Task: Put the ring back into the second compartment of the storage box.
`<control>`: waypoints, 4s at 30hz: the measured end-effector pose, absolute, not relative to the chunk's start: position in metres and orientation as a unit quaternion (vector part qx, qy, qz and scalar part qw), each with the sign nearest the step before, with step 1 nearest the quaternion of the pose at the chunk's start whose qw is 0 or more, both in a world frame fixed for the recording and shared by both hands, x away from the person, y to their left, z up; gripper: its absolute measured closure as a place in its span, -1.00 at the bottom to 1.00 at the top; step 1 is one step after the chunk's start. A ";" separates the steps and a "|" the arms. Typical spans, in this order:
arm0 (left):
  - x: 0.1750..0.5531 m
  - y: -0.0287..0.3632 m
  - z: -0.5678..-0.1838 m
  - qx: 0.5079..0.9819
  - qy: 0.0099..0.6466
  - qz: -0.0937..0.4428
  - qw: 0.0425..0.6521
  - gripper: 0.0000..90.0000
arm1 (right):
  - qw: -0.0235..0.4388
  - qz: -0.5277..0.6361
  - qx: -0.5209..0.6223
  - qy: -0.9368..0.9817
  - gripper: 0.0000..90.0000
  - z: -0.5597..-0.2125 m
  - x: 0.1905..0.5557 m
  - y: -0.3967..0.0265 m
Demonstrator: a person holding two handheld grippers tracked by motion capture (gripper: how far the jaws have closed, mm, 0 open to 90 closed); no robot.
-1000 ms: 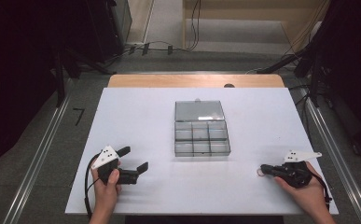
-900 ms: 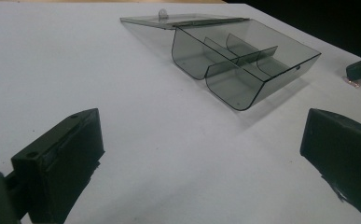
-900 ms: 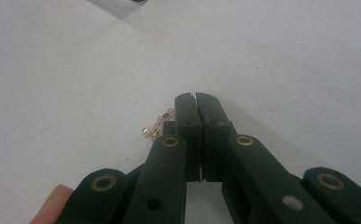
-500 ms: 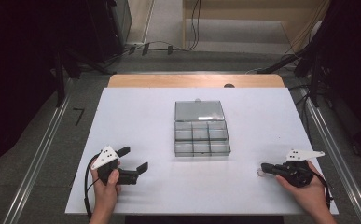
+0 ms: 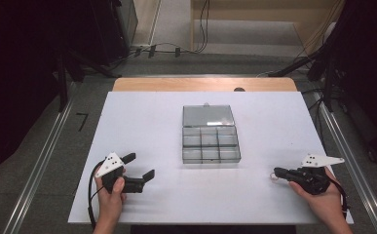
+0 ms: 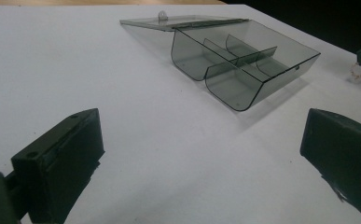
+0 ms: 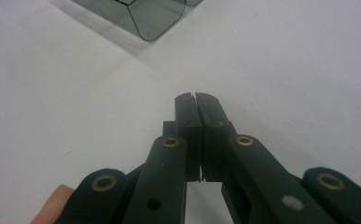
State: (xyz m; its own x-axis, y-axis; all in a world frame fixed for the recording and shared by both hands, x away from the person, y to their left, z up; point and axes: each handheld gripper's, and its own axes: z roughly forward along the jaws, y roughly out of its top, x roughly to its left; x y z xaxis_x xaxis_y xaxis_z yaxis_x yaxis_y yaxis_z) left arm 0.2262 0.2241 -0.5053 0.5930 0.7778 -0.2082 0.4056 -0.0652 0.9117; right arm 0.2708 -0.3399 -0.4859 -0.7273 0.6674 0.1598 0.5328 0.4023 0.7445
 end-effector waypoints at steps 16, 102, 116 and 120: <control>0.226 0.224 -0.505 0.710 0.416 0.174 0.541 -1.00 | 0.094 0.428 0.360 0.824 0.93 -0.475 0.270 -0.339; 0.225 0.219 -0.507 0.714 0.414 0.184 0.534 -1.00 | 0.097 0.460 0.326 0.820 0.93 -0.433 0.306 -0.291; 0.225 0.219 -0.507 0.714 0.413 0.184 0.534 -1.00 | 0.097 0.464 0.316 0.822 0.93 -0.428 0.311 -0.278; 0.225 0.219 -0.507 0.714 0.413 0.184 0.534 -1.00 | 0.097 0.466 0.314 0.822 0.93 -0.426 0.313 -0.275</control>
